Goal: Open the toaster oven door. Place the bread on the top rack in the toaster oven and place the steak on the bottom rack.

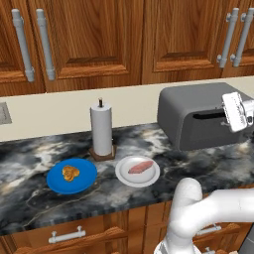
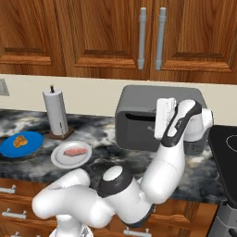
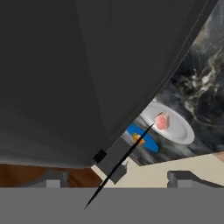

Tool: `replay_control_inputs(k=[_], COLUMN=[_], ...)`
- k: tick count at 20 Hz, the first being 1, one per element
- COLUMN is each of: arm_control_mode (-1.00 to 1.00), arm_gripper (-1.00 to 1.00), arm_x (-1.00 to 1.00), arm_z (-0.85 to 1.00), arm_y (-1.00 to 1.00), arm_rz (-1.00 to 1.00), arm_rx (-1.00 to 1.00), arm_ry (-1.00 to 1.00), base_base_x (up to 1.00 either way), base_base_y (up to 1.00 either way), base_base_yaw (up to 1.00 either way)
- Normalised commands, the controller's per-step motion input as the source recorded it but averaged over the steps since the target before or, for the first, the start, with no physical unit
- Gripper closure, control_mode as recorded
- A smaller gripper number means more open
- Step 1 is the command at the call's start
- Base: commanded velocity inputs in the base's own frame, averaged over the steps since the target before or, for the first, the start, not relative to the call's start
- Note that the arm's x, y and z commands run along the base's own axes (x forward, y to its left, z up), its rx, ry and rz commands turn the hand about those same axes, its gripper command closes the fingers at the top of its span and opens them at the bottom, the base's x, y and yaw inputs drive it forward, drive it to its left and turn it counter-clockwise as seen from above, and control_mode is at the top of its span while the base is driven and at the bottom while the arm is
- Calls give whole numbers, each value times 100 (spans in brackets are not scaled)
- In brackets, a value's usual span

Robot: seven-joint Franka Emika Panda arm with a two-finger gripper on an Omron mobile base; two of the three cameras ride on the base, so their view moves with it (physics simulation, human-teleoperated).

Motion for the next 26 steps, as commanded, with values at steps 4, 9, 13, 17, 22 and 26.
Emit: replay_control_inputs(k=[4,9,13,17,22,26], arm_control_mode=[-100,-100,-100,-100,-100,-100], arm_gripper=[-100,-100,-100,-100,-100,-100], arm_x=[1,13,27,20,14,11], arm_z=[-54,-46,-37,-31,-29,-13], arm_y=[0,0,-4,-28,-41,-38], arm_rz=[-37,-40,-37,-18,-9,-2], arm_rx=[1,0,0,0,0,0], arm_ry=[-2,-4,-5,-11,-20,-28], base_base_x=[0,0,0,0,0,0], base_base_y=[0,0,0,0,0,0], base_base_yaw=[0,0,0,0,0,0])
